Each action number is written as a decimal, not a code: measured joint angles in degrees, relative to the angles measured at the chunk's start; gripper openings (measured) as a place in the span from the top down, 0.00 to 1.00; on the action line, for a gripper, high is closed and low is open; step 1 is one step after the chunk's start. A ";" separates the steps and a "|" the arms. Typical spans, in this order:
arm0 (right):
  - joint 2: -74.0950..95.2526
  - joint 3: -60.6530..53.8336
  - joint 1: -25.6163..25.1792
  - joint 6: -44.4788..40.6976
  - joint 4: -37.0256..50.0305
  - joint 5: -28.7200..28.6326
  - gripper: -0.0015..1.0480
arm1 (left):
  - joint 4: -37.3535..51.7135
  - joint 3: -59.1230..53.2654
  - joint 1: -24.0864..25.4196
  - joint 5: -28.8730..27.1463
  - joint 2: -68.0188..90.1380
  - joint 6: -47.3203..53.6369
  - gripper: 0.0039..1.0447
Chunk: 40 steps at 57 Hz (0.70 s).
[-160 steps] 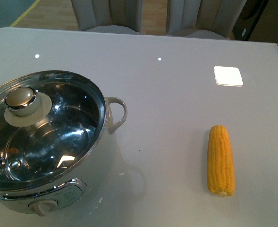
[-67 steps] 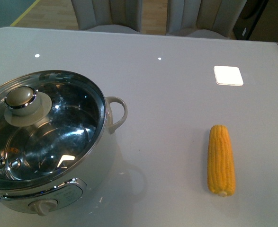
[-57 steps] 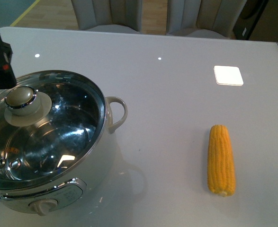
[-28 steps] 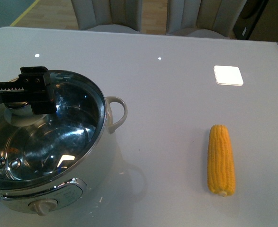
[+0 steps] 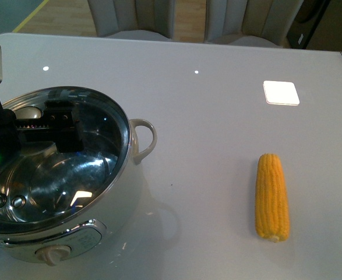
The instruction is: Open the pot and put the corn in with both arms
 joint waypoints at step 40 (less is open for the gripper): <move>0.00 0.00 0.00 -0.02 0.00 0.02 0.08 | 0.07 0.24 -1.18 -1.57 -0.46 0.17 0.60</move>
